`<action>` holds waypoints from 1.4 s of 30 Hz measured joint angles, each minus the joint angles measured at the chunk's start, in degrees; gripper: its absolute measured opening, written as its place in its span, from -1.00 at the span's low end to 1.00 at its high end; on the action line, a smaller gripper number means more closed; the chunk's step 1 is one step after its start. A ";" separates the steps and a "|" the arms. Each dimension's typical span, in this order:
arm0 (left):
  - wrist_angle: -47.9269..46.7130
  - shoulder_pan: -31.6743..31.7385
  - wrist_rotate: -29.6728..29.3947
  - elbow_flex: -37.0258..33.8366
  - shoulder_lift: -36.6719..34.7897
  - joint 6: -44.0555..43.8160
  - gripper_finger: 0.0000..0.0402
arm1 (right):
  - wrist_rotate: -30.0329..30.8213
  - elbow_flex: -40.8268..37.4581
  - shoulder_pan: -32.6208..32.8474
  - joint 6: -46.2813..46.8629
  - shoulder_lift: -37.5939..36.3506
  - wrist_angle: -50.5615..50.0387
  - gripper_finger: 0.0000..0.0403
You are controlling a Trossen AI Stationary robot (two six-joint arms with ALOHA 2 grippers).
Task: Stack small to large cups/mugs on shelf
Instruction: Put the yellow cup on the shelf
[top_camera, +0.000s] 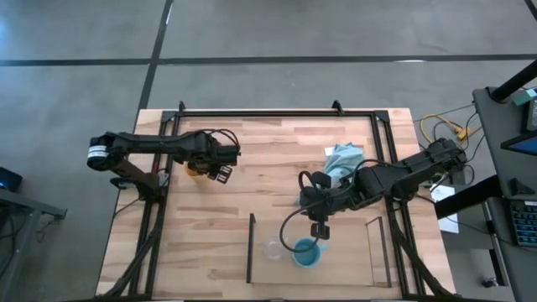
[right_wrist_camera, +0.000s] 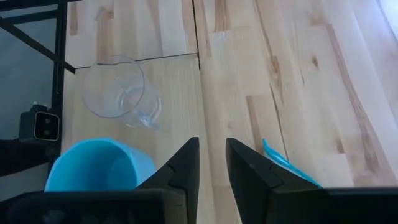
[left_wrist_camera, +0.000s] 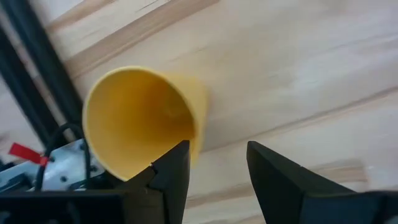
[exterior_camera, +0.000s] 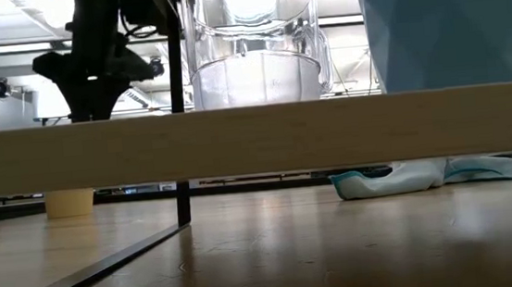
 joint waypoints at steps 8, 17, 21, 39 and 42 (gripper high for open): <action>-0.12 0.53 -1.75 -1.28 -0.50 0.42 -0.28 | 0.02 0.00 -0.23 0.79 0.00 0.07 -0.63; 1.30 0.85 -2.01 -1.41 2.36 3.10 -0.28 | 0.04 0.00 -0.42 0.95 0.00 0.09 -0.64; 1.46 1.18 -2.08 -1.71 4.01 3.17 -0.32 | 0.04 0.00 -0.35 1.25 0.00 0.07 -0.63; 5.50 1.99 -1.61 -3.40 4.08 7.86 -0.98 | 0.04 0.00 -0.35 1.27 0.00 0.04 -0.63; 7.09 2.00 0.13 -3.02 4.04 10.62 -0.99 | 0.02 0.00 -0.35 1.25 0.00 0.04 -0.63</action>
